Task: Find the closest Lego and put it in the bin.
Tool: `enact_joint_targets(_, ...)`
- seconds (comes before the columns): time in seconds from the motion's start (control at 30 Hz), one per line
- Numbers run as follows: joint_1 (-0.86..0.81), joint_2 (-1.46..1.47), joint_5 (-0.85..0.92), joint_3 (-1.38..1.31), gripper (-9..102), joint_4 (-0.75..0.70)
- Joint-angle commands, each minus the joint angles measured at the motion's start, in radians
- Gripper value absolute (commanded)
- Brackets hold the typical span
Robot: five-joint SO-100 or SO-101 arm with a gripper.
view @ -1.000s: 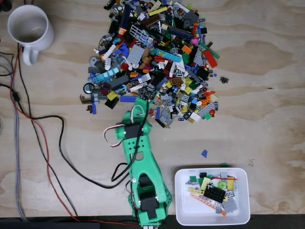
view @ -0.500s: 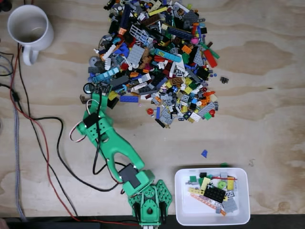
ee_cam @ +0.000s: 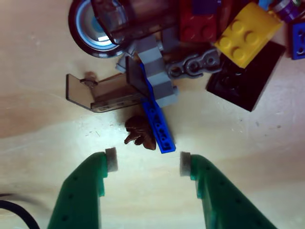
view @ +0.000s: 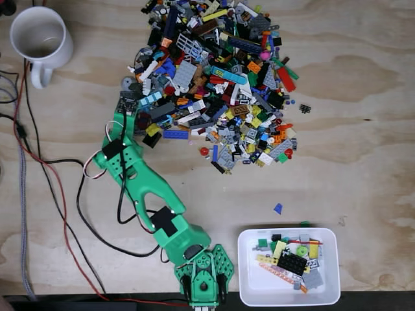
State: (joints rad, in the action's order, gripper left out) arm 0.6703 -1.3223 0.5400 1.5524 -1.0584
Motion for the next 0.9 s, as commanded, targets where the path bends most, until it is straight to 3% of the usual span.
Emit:
enact_joint_targets(0.0, 0.017, -0.006, 0.017, -0.098, 20, -0.002)
enact_joint_targets(0.87, 0.015, 0.091, 0.084, -0.098, 8, 0.081)
